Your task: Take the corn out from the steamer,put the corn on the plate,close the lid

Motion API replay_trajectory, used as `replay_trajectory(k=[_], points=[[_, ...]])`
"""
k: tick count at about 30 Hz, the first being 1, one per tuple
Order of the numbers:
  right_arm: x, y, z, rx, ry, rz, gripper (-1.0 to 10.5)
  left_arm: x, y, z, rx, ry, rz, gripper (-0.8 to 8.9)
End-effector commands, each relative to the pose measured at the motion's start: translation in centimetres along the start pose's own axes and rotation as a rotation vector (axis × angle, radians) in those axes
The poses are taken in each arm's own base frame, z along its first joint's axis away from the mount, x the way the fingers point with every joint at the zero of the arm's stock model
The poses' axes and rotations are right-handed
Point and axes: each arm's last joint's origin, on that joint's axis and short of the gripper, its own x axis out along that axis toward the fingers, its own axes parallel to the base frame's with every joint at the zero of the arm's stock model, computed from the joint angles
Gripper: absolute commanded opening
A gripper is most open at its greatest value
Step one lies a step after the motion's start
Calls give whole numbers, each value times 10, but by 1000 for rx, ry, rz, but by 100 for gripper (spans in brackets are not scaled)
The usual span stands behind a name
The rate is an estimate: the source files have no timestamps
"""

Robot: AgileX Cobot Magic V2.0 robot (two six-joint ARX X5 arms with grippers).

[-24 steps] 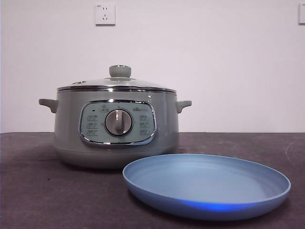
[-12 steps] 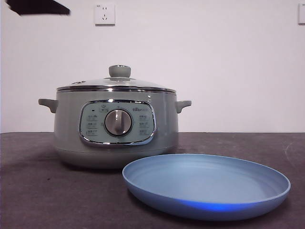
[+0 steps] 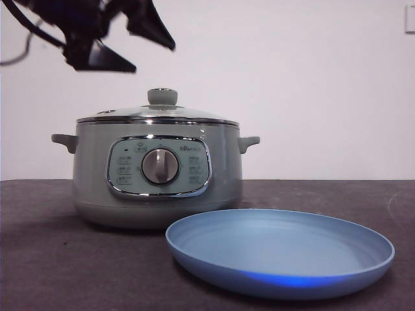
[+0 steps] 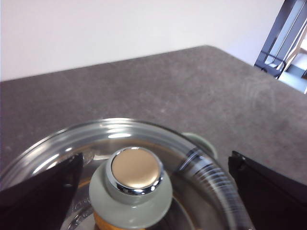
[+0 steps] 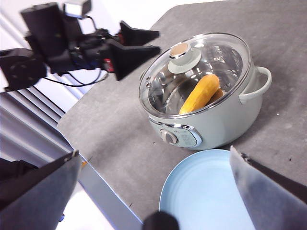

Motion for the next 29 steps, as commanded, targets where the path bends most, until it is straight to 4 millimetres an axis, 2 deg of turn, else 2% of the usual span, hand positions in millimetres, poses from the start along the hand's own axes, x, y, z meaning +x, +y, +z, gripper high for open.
replay_trajectory(k=[1, 12, 18, 19, 23, 24, 26, 29], points=[[0, 0, -1, -1, 9, 0, 567, 13, 2, -8, 22, 10, 21, 575], [0, 0, -6, 12, 47, -1, 567, 44, 1, -31, 38, 50, 47, 574], [0, 0, -6, 14, 49, 0, 567, 50, -1, -38, 34, 78, 57, 558], [0, 0, -6, 15, 49, -1, 567, 50, -2, -38, 35, 77, 52, 525], [0, 0, -6, 15, 50, -1, 566, 51, -5, -39, 33, 82, 43, 152], [0, 0, -6, 16, 51, -1, 567, 51, -5, -39, 32, 84, 42, 93], [0, 0, -6, 18, 52, -1, 566, 51, -6, -38, 21, 81, 38, 10], [0, 0, -6, 18, 53, -1, 566, 52, -8, -38, 16, 73, 31, -8]])
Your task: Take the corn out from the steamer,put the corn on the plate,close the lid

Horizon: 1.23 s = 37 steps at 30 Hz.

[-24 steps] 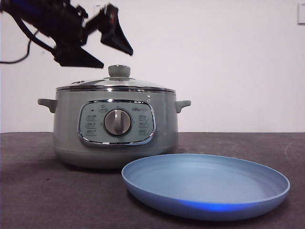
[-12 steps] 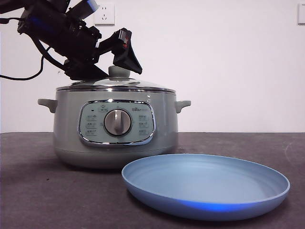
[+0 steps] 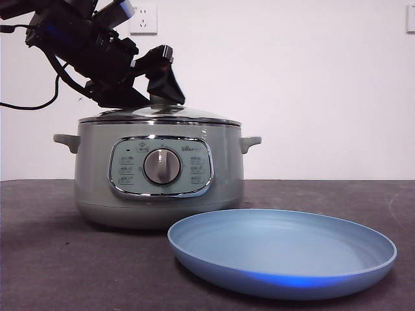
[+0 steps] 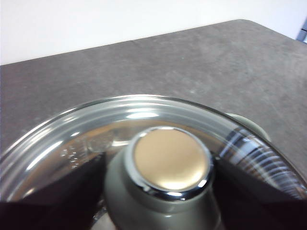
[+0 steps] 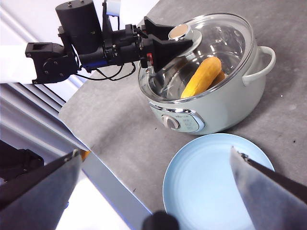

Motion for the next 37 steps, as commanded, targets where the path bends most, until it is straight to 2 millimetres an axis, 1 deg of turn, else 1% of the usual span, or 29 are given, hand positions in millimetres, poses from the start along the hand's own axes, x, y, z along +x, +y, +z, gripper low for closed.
replay_trajectory(k=[1, 8, 14, 20, 26, 29, 32, 35, 37], points=[[0, 0, 0, -10, 1, 0, 566, 4, -7, -6, -28, 22, -55, -9], [0, 0, 0, -17, 2, 0, 566, 2, -7, -2, -23, 1, -53, -8], [1, -1, 1, -15, 4, -1, 566, -5, -8, 12, -10, -41, -54, -9], [1, -1, 1, -14, 4, -3, 566, -10, -10, 43, -6, -60, -58, -8], [1, -1, 1, -14, 4, -6, 566, -18, -13, 81, 28, -54, -58, -8], [1, -2, 1, -14, 4, -36, 566, -30, -15, 98, 40, -46, -58, -7], [1, -2, 1, -14, 4, -55, 566, -51, -20, 112, 72, -72, -57, -6], [2, -3, 1, -11, 8, -56, 566, -78, -25, 123, 78, -108, -55, -6], [3, -4, 1, -8, 11, -56, 566, -101, -28, 129, 81, -123, -52, -6]])
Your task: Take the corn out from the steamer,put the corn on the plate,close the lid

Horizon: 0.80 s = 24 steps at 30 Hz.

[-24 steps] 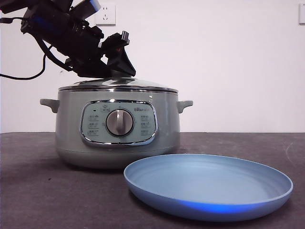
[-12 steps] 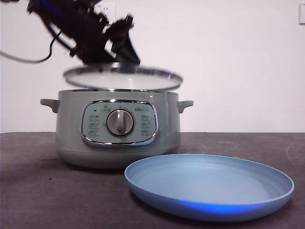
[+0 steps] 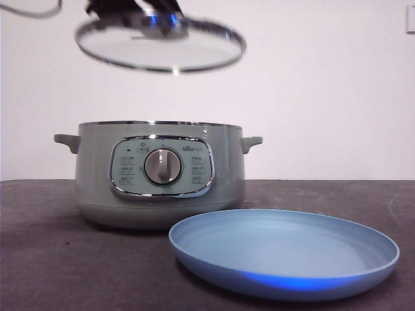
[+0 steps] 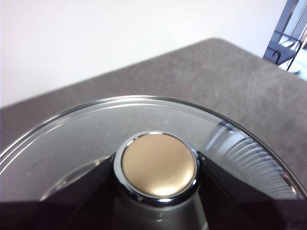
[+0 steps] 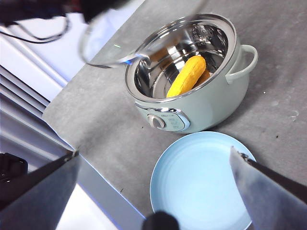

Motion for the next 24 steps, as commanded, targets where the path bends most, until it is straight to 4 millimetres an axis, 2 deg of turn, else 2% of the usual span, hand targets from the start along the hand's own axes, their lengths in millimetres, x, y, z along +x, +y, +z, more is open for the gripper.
replay_trajectory(k=[1, 8, 15, 24], points=[[1, -1, 1, -9, 2, 1, 566, -38, -7, 23, 41, -107, 5, -6], [4, -3, 2, -9, 11, 2, 566, -115, -25, 29, 50, -112, 12, -6], [6, -5, 3, -7, 12, 2, 566, -188, -42, 22, 70, -139, 62, -6], [19, -17, 10, 5, 24, 3, 566, -253, -58, -5, 82, -113, 126, -6]])
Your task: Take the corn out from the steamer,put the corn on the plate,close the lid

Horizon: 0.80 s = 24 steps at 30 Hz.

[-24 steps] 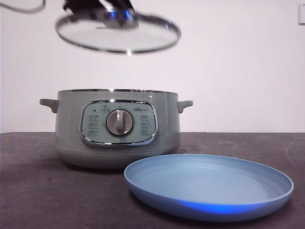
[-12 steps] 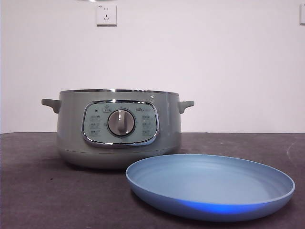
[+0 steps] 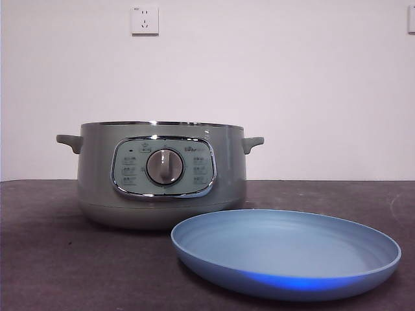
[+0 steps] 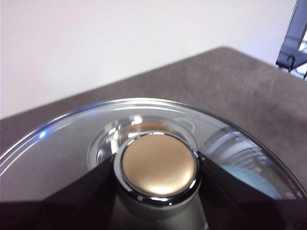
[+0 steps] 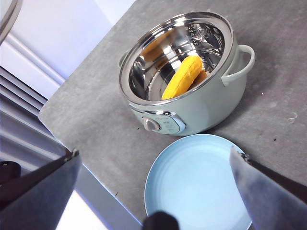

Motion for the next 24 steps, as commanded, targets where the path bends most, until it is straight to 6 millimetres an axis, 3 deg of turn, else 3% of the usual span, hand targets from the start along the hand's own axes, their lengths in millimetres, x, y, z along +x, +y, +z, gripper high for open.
replay_trajectory(k=[1, 8, 13, 24], points=[[6, -4, 3, -2, 6, 4, 566, -25, -3, 2, 28, -101, 7, -6], [33, -13, 18, 2, -11, 29, 566, -60, -8, -18, 19, -78, 30, -6], [63, -7, 28, -2, -21, 56, 566, -69, -10, -31, 18, -58, 24, -6], [167, 32, 43, -49, 29, 5, 565, -73, -13, -43, 27, -41, -36, -6]])
